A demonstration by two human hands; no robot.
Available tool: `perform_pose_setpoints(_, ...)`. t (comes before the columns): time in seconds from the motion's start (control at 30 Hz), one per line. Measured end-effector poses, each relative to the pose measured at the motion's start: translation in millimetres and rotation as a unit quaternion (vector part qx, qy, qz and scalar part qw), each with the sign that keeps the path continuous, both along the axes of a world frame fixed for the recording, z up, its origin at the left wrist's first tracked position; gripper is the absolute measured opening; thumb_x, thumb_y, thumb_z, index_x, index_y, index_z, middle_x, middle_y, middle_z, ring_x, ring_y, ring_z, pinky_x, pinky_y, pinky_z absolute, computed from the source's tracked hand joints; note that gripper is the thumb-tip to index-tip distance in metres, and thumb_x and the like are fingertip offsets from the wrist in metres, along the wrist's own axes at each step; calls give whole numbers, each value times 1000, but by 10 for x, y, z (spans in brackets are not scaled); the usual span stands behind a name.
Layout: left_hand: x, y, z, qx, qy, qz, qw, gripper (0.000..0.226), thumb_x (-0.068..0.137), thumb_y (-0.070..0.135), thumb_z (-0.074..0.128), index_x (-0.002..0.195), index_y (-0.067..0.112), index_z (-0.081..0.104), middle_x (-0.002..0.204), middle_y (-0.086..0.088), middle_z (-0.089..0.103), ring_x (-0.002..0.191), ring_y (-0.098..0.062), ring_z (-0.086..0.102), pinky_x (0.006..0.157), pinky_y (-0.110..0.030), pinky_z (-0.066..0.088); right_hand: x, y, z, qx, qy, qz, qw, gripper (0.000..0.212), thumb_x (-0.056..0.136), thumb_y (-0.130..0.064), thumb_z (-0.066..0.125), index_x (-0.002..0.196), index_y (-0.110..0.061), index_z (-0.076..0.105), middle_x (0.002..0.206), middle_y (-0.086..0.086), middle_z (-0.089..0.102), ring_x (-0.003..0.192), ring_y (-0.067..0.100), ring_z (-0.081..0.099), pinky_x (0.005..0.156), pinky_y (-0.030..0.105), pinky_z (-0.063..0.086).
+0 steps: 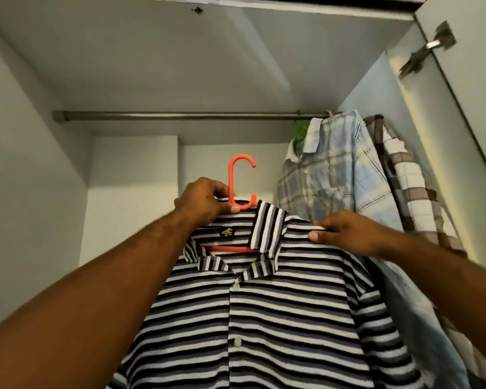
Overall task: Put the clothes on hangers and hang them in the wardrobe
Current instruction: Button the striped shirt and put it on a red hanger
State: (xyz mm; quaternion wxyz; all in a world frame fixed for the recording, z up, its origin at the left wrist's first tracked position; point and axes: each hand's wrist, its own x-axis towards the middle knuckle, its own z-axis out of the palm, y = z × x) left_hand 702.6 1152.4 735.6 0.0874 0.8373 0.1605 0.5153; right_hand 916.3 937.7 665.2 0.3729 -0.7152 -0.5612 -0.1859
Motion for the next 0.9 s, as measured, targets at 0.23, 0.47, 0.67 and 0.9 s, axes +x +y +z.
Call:
perform_pose_setpoints(0.23, 537, 236, 193, 53, -1, 135, 989, 34, 87, 53, 72, 112, 30, 69, 109, 8, 68, 108, -20, 57, 95, -42, 36, 110, 290, 465, 177, -54, -51, 981, 48, 100, -38, 60, 60, -13, 60, 55, -3, 56, 54, 9, 53, 54, 27, 37)
perform_pose_setpoints(0.47, 1069, 273, 544, 94, 6, 181, 979, 53, 92, 49, 65, 137, 24, 51, 136, -3, 56, 127, -27, 49, 100, -48, 38, 325, 665, 1385, 181, -140, -201, 953, 39, 100, -38, 59, 88, -3, 71, 78, 10, 60, 81, 27, 56, 70, 27, 37)
perform_pose_setpoints(0.67, 1193, 269, 557, 142, 23, 180, 973, 53, 93, 50, 62, 139, 28, 49, 139, 0, 54, 129, -26, 47, 105, -51, 36, 534, 862, 1922, 224, -146, -277, 923, 41, 101, -31, 56, 117, 5, 65, 123, 24, 65, 116, 39, 60, 91, 34, 50)
perform_pose_setpoints(0.9, 1165, 265, 482, 186, 44, 178, 965, 50, 96, 51, 57, 140, 29, 48, 141, 2, 52, 132, -23, 46, 106, -50, 35, 655, 938, 2176, 263, -133, -284, 913, 33, 97, -22, 58, 119, 3, 63, 126, 24, 64, 116, 38, 62, 93, 37, 52)
